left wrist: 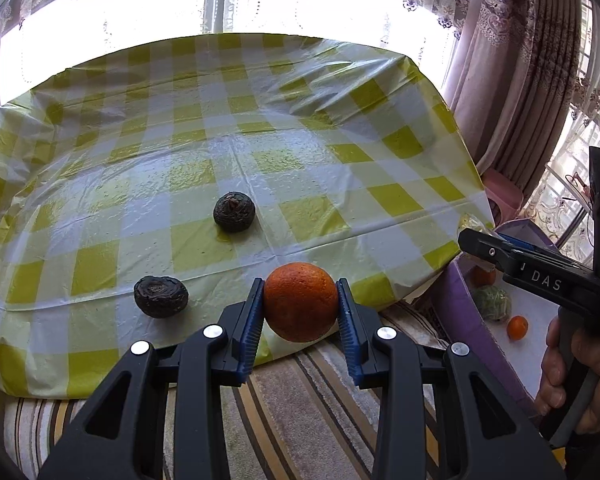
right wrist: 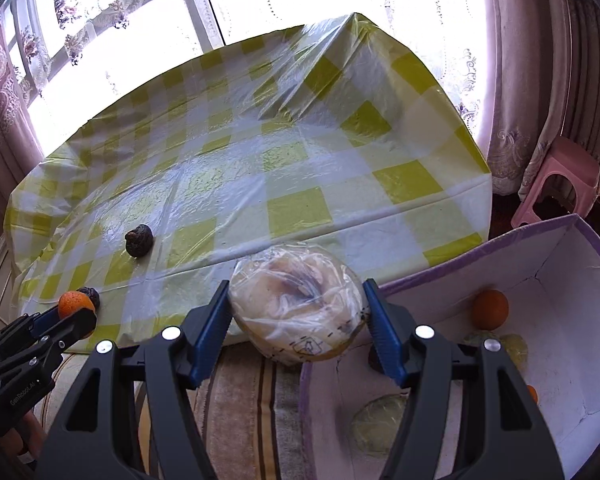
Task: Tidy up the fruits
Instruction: 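Carry the tangerine and wrapped pale fruit over the white box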
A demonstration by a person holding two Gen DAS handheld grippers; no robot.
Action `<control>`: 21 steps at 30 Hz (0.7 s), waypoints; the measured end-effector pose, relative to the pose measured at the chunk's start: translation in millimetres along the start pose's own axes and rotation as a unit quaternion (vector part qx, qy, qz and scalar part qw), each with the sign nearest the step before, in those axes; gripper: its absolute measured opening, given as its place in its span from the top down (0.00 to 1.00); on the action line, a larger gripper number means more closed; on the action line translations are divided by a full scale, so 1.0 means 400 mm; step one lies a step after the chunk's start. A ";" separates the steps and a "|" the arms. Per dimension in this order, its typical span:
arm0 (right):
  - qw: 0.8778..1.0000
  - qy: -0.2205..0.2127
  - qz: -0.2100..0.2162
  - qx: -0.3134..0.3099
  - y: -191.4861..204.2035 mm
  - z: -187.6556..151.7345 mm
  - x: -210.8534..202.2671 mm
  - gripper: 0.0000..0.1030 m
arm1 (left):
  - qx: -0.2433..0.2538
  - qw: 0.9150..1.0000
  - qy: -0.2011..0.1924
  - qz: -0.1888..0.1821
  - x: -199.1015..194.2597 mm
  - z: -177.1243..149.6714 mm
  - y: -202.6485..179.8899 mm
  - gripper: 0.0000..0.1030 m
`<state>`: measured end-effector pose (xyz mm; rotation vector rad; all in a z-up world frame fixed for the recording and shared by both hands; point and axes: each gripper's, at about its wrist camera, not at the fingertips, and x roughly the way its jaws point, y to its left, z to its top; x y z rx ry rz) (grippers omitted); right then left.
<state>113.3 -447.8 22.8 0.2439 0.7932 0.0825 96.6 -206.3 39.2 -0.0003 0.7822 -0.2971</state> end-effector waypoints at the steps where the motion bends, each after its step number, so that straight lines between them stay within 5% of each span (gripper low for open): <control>1: 1.000 -0.001 -0.007 0.005 -0.023 0.000 -0.005 0.37 | 0.006 1.000 0.001 -0.005 0.005 0.002 -0.016 0.67; 10: 0.997 -0.010 -0.069 0.040 -0.204 -0.014 -0.061 0.37 | 0.061 0.996 0.019 -0.059 0.064 0.010 -0.186 0.67; 21: 0.991 -0.006 -0.120 0.054 -0.344 -0.040 -0.112 0.37 | 0.147 0.982 0.045 -0.113 0.153 0.014 -0.408 0.67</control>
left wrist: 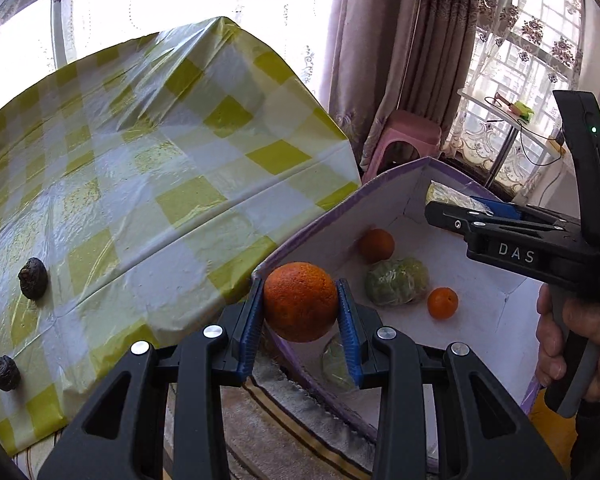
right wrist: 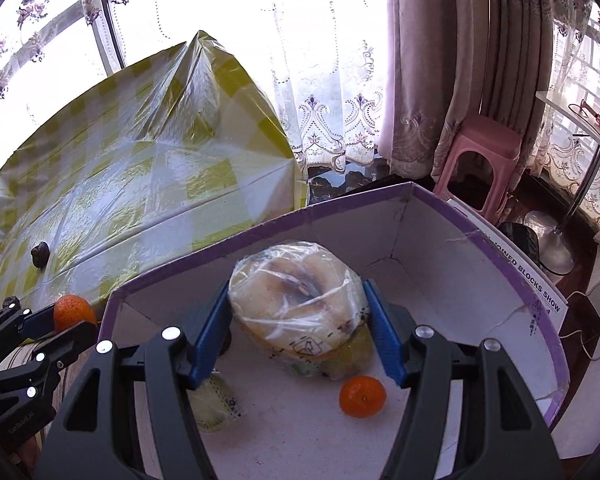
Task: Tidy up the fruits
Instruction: 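Carry the tangerine and wrapped pale fruit over the white box, then open both grippers to drop the tangerine and wrapped fruit into the box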
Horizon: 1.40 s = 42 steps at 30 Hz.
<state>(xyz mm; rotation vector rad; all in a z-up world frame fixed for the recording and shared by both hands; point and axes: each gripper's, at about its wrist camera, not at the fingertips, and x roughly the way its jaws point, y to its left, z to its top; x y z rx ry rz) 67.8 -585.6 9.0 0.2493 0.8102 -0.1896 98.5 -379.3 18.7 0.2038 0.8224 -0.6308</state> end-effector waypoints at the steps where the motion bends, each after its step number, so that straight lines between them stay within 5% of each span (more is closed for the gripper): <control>1: 1.000 0.000 -0.007 0.001 -0.013 -0.002 0.000 0.37 | 0.007 1.000 0.006 -0.004 0.015 0.004 -0.012 0.67; 10: 0.994 0.017 -0.099 -0.034 -0.088 -0.001 0.027 0.37 | 0.072 0.995 0.069 -0.028 0.147 0.033 -0.098 0.67; 18: 0.988 0.028 -0.136 -0.069 -0.095 0.013 0.061 0.37 | 0.121 0.985 0.122 -0.034 0.240 0.028 -0.147 0.67; 32: 0.982 0.061 -0.154 -0.089 -0.094 0.012 0.108 0.36 | 0.118 0.984 0.124 -0.041 0.241 0.029 -0.140 0.67; 38: 0.982 0.058 -0.157 -0.087 -0.101 0.013 0.107 0.35 | 0.115 0.985 0.115 -0.048 0.232 0.030 -0.137 0.57; 42: 0.982 0.048 -0.164 -0.087 -0.095 0.015 0.099 0.25 | 0.109 0.987 0.108 -0.051 0.217 0.035 -0.133 0.50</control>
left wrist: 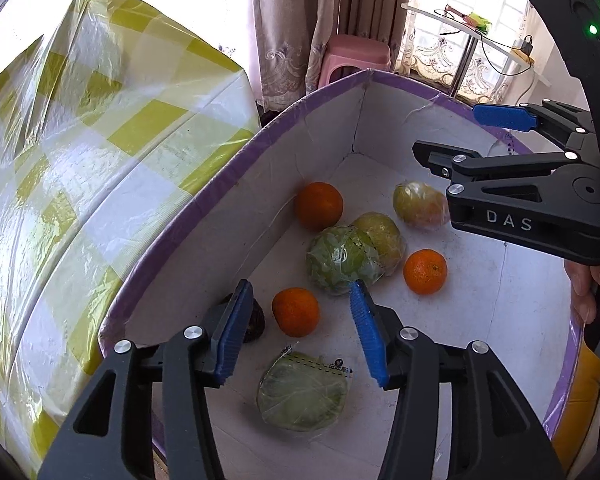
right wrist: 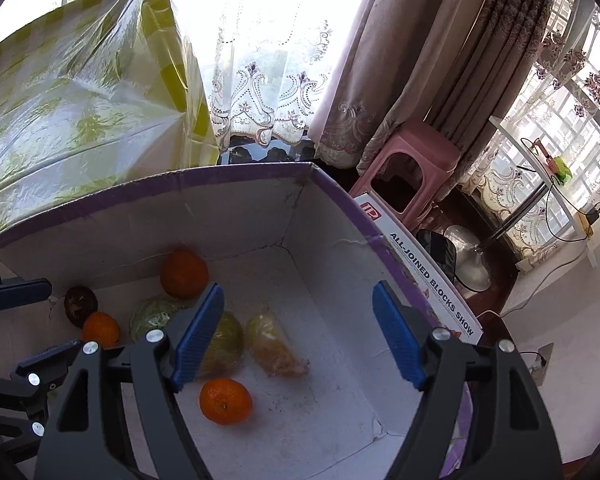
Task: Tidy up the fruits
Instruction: 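Open both grippers to drop the tangerine and wrapped fruit into the box, then move both grippers back to the table toward the two dark beets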
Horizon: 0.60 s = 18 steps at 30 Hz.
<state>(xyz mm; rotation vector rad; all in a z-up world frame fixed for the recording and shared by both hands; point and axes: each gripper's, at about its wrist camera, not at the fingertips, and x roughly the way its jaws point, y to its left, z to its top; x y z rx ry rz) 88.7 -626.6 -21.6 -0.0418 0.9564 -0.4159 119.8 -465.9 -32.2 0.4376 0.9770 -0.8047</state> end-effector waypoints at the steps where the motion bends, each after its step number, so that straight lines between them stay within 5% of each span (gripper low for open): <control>1: 1.000 -0.001 0.000 -0.001 0.002 -0.001 -0.003 0.25 | 0.000 1.000 -0.001 0.000 -0.003 0.000 0.000 0.50; 18: 0.999 -0.037 -0.005 -0.012 0.049 0.019 -0.094 0.23 | -0.038 0.997 -0.060 -0.003 -0.102 -0.026 0.037 0.49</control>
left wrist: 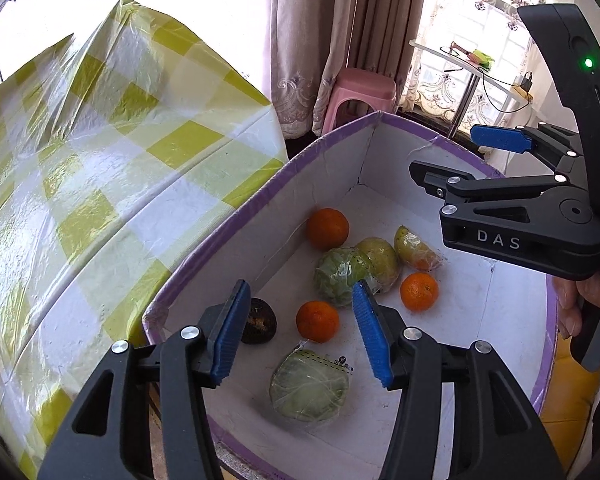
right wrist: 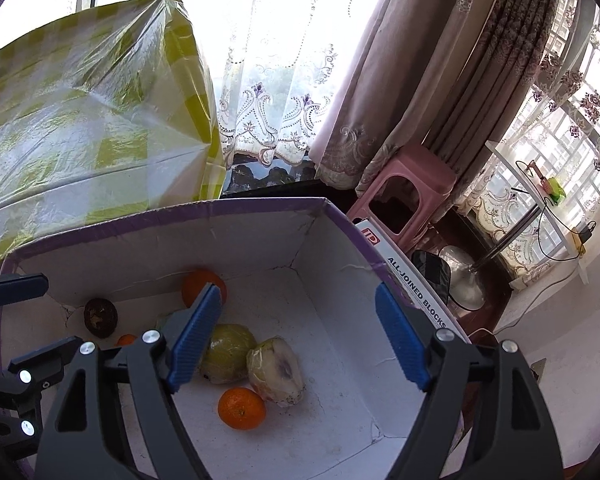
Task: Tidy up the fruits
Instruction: 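Move both grippers back to the table toward the two dark beets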
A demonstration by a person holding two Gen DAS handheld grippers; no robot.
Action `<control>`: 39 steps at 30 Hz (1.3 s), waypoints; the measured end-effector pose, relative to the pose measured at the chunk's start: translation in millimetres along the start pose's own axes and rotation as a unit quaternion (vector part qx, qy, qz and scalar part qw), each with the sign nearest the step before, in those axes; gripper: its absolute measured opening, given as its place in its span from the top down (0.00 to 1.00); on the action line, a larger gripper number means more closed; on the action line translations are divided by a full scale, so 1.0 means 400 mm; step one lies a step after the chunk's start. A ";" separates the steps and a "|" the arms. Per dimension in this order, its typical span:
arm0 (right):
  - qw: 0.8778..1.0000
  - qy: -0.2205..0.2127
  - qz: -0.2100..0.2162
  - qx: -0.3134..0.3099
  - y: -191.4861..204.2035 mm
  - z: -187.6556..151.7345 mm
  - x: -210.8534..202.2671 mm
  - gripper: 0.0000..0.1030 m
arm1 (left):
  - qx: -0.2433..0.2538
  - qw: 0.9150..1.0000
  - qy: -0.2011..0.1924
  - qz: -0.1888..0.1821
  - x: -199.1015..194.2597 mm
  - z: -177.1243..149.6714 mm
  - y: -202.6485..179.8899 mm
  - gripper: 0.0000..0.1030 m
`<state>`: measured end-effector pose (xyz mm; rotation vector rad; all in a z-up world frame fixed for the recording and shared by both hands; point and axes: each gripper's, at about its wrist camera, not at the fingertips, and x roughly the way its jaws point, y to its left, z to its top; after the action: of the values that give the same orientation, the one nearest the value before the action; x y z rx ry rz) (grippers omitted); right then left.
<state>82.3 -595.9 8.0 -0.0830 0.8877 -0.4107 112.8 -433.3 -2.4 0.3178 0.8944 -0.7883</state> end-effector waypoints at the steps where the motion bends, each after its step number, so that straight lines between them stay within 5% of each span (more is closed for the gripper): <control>1: 1.000 -0.005 0.003 0.001 0.004 0.003 -0.008 0.23 | -0.004 1.000 -0.006 0.004 -0.011 -0.003 0.007 0.49; 23: 0.989 -0.065 0.130 -0.024 0.238 0.048 -0.165 0.21 | -0.135 0.984 -0.094 0.070 -0.252 -0.147 0.263 0.44; 39: 0.970 -0.052 0.230 -0.066 0.489 0.024 -0.210 0.21 | -0.225 0.953 -0.099 0.176 -0.429 -0.344 0.470 0.44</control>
<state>104.2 -384.8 29.3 -0.0187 0.8005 0.0861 106.2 -146.7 38.3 -0.0081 0.7733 -0.2651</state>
